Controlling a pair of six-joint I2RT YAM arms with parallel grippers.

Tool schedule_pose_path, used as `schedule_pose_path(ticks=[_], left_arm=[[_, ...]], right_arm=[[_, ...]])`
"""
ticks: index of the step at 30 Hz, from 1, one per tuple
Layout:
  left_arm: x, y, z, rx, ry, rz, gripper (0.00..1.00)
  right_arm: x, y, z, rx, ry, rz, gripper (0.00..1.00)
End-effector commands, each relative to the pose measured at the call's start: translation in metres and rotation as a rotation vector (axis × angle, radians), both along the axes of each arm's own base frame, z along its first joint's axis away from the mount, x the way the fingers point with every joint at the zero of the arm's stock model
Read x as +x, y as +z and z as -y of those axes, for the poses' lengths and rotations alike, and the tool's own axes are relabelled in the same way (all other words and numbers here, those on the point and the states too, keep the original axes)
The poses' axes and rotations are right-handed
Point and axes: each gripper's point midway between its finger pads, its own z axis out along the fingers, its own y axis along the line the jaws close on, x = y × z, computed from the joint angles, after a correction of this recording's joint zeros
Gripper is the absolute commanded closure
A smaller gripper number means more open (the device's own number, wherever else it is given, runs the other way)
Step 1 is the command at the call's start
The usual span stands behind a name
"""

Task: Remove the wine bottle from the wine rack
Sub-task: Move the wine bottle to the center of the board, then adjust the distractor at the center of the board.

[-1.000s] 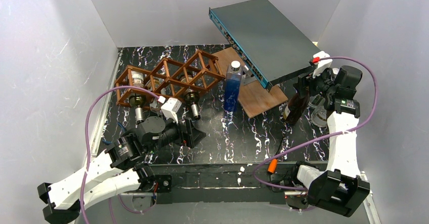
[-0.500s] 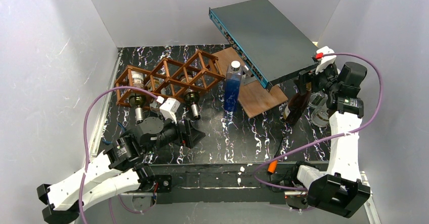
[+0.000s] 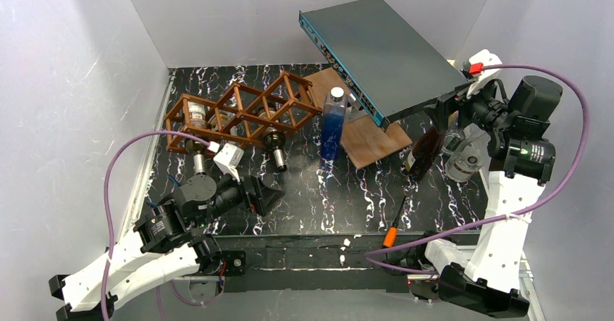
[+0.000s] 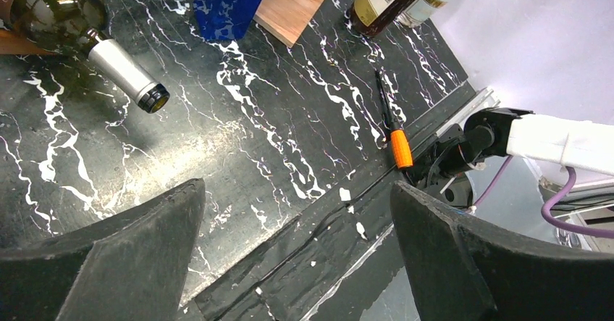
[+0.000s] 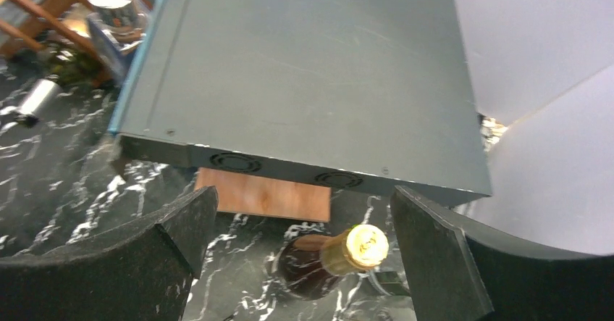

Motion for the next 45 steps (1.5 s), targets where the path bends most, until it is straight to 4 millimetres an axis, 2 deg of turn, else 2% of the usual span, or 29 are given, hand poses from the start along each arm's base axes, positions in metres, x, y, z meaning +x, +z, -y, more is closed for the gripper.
schedule_pose_path(ticks=[1, 5, 16, 24, 32, 37, 41, 45], left_arm=[[0.001, -0.002, -0.008, 0.015, 0.019, 0.017, 0.02], [0.001, 0.001, -0.008, 0.015, 0.025, 0.015, 0.02], [0.003, 0.0, -0.016, -0.007, 0.094, -0.034, 0.02], [0.012, -0.002, -0.016, -0.002, 0.177, -0.102, 0.02], [0.022, -0.004, -0.011, -0.006, 0.235, -0.142, 0.02], [0.025, -0.008, -0.009, 0.009, 0.251, -0.15, 0.02], [0.026, -0.011, -0.01, 0.015, 0.264, -0.155, 0.02], [0.027, -0.012, -0.012, 0.013, 0.271, -0.157, 0.02]], right_arm=[[-0.02, 0.015, -0.032, 0.143, 0.147, -0.047, 0.02], [-0.028, 0.019, -0.046, 0.201, 0.23, -0.068, 0.02], [-0.045, 0.05, -0.073, 0.315, 0.403, -0.034, 0.02], [-0.057, 0.064, -0.088, 0.336, 0.504, 0.005, 0.02], [-0.06, 0.069, -0.104, 0.389, 0.57, -0.009, 0.02], [-0.053, 0.075, -0.115, 0.44, 0.618, -0.033, 0.02], [-0.047, 0.073, -0.134, 0.449, 0.655, -0.08, 0.02], [-0.05, 0.053, -0.178, 0.368, 0.726, -0.146, 0.02]])
